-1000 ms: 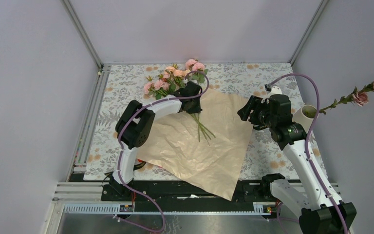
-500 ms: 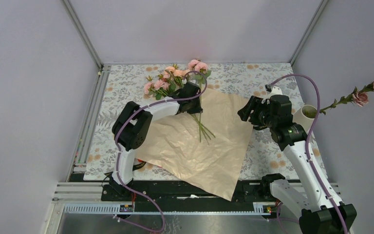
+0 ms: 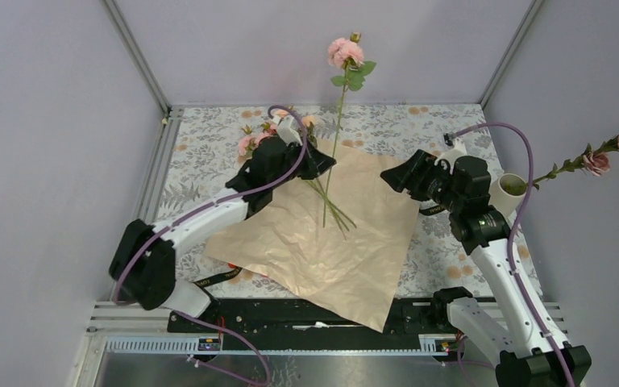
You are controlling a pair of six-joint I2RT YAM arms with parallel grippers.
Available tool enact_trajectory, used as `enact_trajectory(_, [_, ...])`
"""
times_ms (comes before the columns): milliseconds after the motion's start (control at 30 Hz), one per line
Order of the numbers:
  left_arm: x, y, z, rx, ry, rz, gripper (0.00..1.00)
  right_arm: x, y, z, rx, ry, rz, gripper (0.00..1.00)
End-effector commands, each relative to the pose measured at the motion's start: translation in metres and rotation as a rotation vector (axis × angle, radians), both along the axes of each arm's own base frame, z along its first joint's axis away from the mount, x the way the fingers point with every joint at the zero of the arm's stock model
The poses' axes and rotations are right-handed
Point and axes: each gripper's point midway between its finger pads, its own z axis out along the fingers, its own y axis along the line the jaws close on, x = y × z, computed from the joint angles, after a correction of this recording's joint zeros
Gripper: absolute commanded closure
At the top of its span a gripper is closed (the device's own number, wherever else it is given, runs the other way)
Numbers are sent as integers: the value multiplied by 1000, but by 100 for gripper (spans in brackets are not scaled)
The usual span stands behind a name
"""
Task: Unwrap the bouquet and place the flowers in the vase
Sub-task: Pick up the fake flower from the wrapping paper.
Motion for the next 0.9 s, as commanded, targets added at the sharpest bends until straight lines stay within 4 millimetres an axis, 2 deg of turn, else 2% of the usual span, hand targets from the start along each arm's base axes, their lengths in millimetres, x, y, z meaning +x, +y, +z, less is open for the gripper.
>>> enact_trajectory(0, [-45, -4, 63, -195, -148, -128, 100, -4, 40, 55, 275, -120, 165, 23])
enact_trajectory(133, [-91, 7, 91, -283, -183, -181, 100, -5, 59, 87, 432, -190, 259, 20])
enact_trajectory(300, [-133, 23, 111, -352, -206, -203, 100, -9, 85, 116, 504, -236, 361, 20])
enact_trajectory(433, [-152, 32, 115, -368, -199, -211, 100, -16, 105, 139, 537, -269, 434, 21])
enact_trajectory(633, [-170, 38, 112, -359, -198, -243, 100, -35, 132, 178, 580, -357, 557, 25])
enact_trajectory(767, [-185, 38, 111, -338, -226, -309, 100, -30, 138, 185, 551, -367, 553, 28])
enact_trajectory(867, [-192, 41, 111, -340, -241, -325, 100, -21, 141, 182, 535, -352, 534, 30])
